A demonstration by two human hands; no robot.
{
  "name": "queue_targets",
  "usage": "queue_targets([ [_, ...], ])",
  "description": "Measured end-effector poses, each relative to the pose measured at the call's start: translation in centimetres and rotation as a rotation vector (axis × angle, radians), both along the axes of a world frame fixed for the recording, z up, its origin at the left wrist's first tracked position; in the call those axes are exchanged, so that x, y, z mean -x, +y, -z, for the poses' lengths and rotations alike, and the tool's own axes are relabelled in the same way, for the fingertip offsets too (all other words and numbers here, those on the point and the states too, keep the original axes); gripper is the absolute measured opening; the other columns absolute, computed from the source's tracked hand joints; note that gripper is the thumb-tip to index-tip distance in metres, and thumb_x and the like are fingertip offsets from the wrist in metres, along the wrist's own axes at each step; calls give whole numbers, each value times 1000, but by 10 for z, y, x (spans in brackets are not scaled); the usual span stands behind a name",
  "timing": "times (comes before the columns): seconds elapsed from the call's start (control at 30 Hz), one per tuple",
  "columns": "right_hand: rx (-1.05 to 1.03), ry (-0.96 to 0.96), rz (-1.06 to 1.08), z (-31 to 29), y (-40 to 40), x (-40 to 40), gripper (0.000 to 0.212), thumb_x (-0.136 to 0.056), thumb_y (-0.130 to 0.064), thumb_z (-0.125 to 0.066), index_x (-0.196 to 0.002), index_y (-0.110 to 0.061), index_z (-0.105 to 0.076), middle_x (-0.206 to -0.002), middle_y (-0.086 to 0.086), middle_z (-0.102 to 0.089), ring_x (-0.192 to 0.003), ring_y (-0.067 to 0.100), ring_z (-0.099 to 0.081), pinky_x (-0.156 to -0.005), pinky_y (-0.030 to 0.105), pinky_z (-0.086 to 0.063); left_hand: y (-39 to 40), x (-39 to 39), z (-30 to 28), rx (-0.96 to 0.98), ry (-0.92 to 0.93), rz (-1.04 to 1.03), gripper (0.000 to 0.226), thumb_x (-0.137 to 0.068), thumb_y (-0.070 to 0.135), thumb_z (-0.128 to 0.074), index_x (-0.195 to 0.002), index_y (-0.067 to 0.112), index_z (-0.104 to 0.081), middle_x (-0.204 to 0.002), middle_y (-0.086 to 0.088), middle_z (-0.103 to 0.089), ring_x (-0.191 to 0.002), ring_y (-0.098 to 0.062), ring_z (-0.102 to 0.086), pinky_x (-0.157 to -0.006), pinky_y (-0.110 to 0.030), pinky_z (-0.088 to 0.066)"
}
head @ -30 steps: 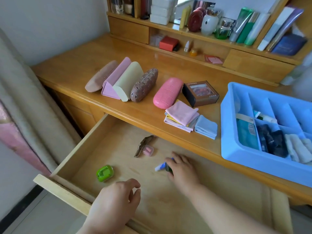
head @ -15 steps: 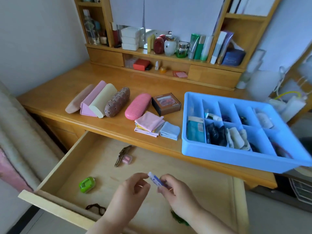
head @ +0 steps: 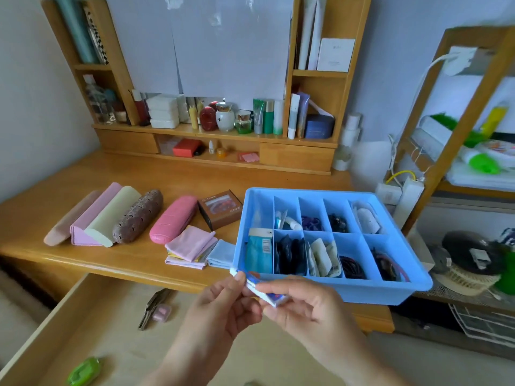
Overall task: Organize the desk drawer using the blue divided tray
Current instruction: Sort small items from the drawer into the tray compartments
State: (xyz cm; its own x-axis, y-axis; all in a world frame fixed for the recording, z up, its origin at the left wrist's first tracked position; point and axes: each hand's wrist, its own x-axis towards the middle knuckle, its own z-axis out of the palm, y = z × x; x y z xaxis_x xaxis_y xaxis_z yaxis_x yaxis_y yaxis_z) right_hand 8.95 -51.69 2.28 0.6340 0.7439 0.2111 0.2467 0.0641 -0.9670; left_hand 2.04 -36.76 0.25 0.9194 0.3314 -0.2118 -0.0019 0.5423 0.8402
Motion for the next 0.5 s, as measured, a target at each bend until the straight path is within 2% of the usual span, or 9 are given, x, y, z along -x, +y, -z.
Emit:
queue_targets([
  [0.07, -14, -183, 141, -9, -2, -14, 28, -80, -31, -66, -105, -44, -67, -83, -13, -73, -74, 6, -69, -71, 16, -53, -1, 2, 10, -7, 24, -60, 32, -78, 26, -54, -85, -1, -70, -72, -19, -64, -48, -22, -56, -47, -30, -51],
  [0.13, -35, -268, 293, -18, -2, -42, 27, -82, -37, -61, -105, -49, -66, -79, -15, -72, -72, 4, -69, -68, 13, -53, 7, 11, 27, -135, 65, -110, 26, -81, 22, -54, -88, 5, -73, -72, -18, -65, -49, -27, -55, -47, -30, -49],
  [0.2, 23, -386, 414, -21, 6, -81, 30, -88, -25, -62, -103, -51, -64, -81, -16, -72, -76, 1, -67, -70, 14, -53, 21, 25, 54, -310, 158, -142, 18, -89, 14, -55, -89, 11, -74, -72, -16, -65, -52, -29, -56, -50, -31, -48],
  [0.27, 198, -544, 473, -16, 22, -122, 31, -91, -18, -59, -110, -43, -63, -92, -12, -72, -77, 0, -62, -70, 9, -46, 36, 42, 84, -399, 282, -148, 19, -92, 10, -55, -87, 11, -73, -73, -16, -67, -53, -30, -57, -50, -30, -44],
  [0.3, 314, -602, 477, -9, 32, -139, 28, -93, -19, -57, -114, -35, -66, -97, -5, -72, -79, 5, -60, -69, 11, -42, 42, 51, 99, -414, 336, -162, 19, -92, 8, -56, -84, 11, -74, -72, -17, -67, -53, -30, -57, -50, -28, -43],
  [0.37, 648, -758, 411, 8, 50, -161, 28, -97, -28, -48, -120, -30, -65, -109, 2, -68, -97, 17, -56, -80, 23, -39, 56, 65, 122, -453, 414, -208, 19, -89, 4, -60, -78, 10, -75, -69, -19, -68, -52, -30, -57, -55, -27, -43],
  [0.43, 1013, -900, 288, 19, 62, -169, 36, -100, -38, -34, -124, -33, -60, -130, 3, -55, -125, 24, -41, -102, 33, -29, 67, 73, 138, -472, 468, -252, 17, -88, 1, -61, -78, 6, -74, -66, -20, -68, -51, -30, -57, -60, -31, -43],
  [0.5, 1088, -860, 234, 21, 67, -167, 45, -101, -44, -25, -137, -32, -47, -152, 1, -30, -143, 20, -15, -115, 43, -9, 76, 77, 146, -466, 527, -251, 16, -88, 0, -60, -80, 5, -73, -65, -18, -68, -51, -30, -58, -59, -33, -44],
])
